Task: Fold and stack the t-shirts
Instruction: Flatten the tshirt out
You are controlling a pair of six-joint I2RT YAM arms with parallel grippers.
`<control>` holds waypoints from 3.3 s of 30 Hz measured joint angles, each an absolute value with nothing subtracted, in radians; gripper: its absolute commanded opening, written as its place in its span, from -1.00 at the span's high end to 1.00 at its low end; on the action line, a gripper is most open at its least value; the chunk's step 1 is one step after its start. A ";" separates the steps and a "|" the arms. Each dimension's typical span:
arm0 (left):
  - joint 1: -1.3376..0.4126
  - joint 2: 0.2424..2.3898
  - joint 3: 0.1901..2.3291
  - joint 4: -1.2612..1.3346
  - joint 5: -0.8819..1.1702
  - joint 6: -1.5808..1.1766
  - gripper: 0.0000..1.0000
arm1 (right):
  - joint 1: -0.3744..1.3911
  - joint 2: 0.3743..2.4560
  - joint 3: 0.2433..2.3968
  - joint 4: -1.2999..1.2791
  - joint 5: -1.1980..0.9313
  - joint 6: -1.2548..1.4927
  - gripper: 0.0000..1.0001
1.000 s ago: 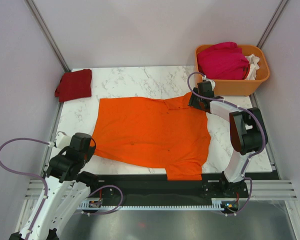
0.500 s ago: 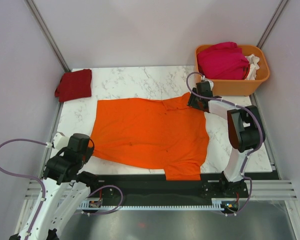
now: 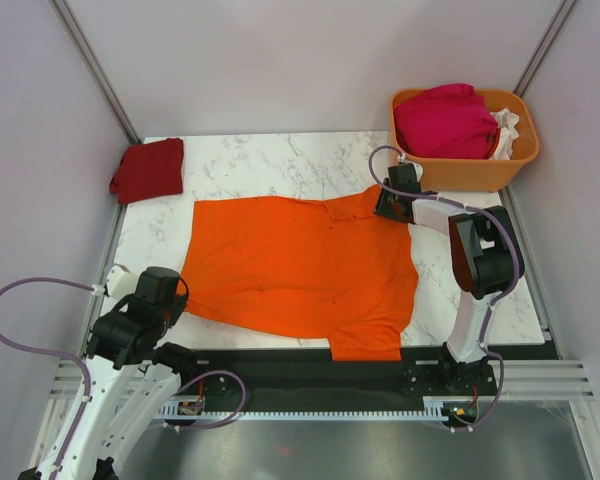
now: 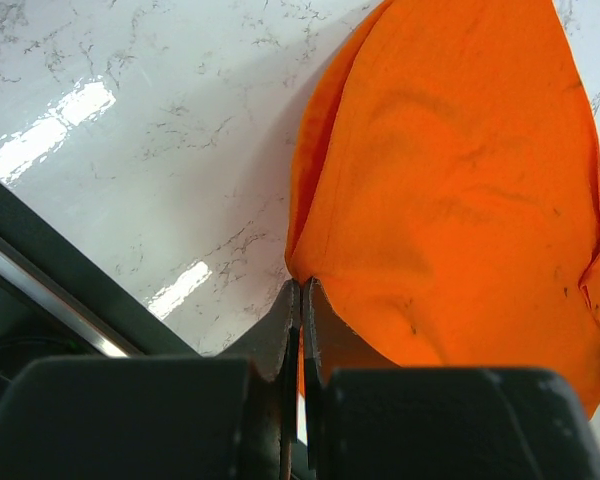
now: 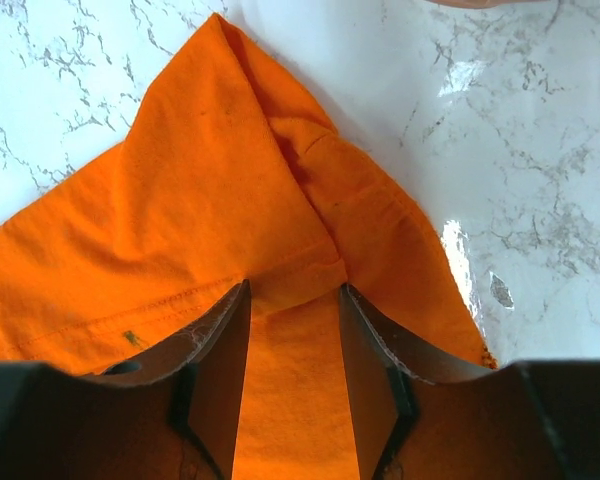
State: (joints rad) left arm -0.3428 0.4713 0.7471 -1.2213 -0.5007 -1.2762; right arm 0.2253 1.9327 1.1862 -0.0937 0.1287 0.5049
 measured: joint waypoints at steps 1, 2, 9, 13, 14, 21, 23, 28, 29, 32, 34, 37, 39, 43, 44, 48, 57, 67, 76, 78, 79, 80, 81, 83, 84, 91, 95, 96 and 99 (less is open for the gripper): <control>-0.343 0.471 0.747 -1.221 -0.501 -1.276 0.96 | 0.226 1.936 1.190 -0.094 0.130 0.505 0.04; -0.343 0.471 0.747 -1.221 -0.501 -1.276 0.95 | 0.226 1.941 1.196 -0.099 0.130 0.505 0.03; -0.343 0.471 0.747 -1.221 -0.500 -1.276 0.96 | 0.226 1.972 1.253 -0.141 0.142 0.498 -0.04; -0.343 0.471 0.747 -1.221 -0.500 -1.276 0.95 | 0.222 1.983 1.274 -0.160 0.151 0.485 -0.02; -0.343 0.471 0.747 -1.221 -0.500 -1.276 0.96 | 0.220 1.986 1.278 -0.163 0.152 0.482 -0.01; -0.343 0.473 0.747 -1.221 -0.500 -1.276 0.95 | 0.218 1.996 1.291 -0.174 0.149 0.474 0.21; -0.344 0.473 0.747 -1.221 -0.500 -1.276 0.95 | 0.218 1.996 1.292 -0.173 0.146 0.475 0.21; -0.345 0.476 0.747 -1.221 -0.500 -1.276 0.95 | 0.217 2.008 1.312 -0.181 0.136 0.478 0.12; -0.345 0.476 0.747 -1.221 -0.500 -1.276 0.95 | 0.217 2.011 1.318 -0.183 0.135 0.479 0.05; -0.346 0.477 0.747 -1.221 -0.500 -1.276 0.95 | 0.217 2.017 1.339 -0.206 0.131 0.485 0.01; -0.349 0.477 0.747 -1.221 -0.500 -1.276 0.95 | 0.217 2.024 1.358 -0.224 0.131 0.487 0.01; -0.352 0.477 0.747 -1.221 -0.500 -1.276 0.95 | 0.219 2.043 1.401 -0.267 0.133 0.492 0.01; -0.353 0.477 0.747 -1.221 -0.500 -1.276 0.95 | 0.220 2.049 1.420 -0.287 0.133 0.498 0.01; -0.356 0.477 0.747 -1.221 -0.500 -1.276 0.96 | 0.221 2.053 1.435 -0.313 0.129 0.508 0.07; -0.356 0.477 0.747 -1.221 -0.500 -1.276 0.95 | 0.222 2.053 1.436 -0.316 0.128 0.509 0.15; -0.357 0.477 0.747 -1.221 -0.500 -1.276 0.96 | 0.228 2.056 1.437 -0.315 0.128 0.519 0.49; -0.363 0.478 0.747 -1.221 -0.500 -1.276 0.95 | 0.234 2.058 1.437 -0.299 0.106 0.519 1.00; -0.369 0.481 0.747 -1.220 -0.500 -1.276 0.95 | 0.244 2.224 1.752 -0.247 -0.070 0.590 1.00; -0.377 0.500 0.747 -1.214 -0.497 -1.275 0.95 | 0.190 2.556 2.259 -0.023 -0.167 0.798 -0.96; -0.378 0.500 0.747 -1.213 -0.496 -1.275 0.95 | 0.192 2.572 2.248 -0.010 -0.162 0.814 -0.96; -0.379 0.502 0.747 -1.211 -0.496 -1.275 0.95 | 0.192 2.572 2.223 -0.004 -0.160 0.816 -0.96; -0.379 0.505 0.747 -1.209 -0.496 -1.275 0.96 | 0.192 2.571 2.204 0.005 -0.159 0.816 -0.96; -0.379 0.510 0.747 -1.207 -0.496 -1.274 0.95 | 0.192 2.569 2.181 0.020 -0.157 0.799 -0.96; -0.379 0.520 0.747 -1.202 -0.496 -1.273 0.95 | 0.197 2.557 2.151 0.031 -0.155 0.787 -0.96; -0.379 0.525 0.747 -1.201 -0.496 -1.269 0.95 | 0.199 2.540 2.129 0.029 -0.155 0.780 -0.96; -0.379 0.543 0.747 -1.194 -0.496 -1.258 0.96 | 0.202 2.305 1.977 -0.070 -0.131 0.664 -0.96; -0.379 0.533 0.743 -1.180 -0.485 -1.257 0.95 | 0.222 2.032 1.794 -0.158 -0.084 0.579 -0.96; -0.379 0.525 0.737 -1.169 -0.480 -1.256 0.95 | 0.231 1.930 1.708 -0.181 -0.068 0.565 -0.96; -0.379 0.508 0.708 -1.141 -0.453 -1.251 0.95 | 0.259 1.638 1.414 -0.236 -0.032 0.548 -0.96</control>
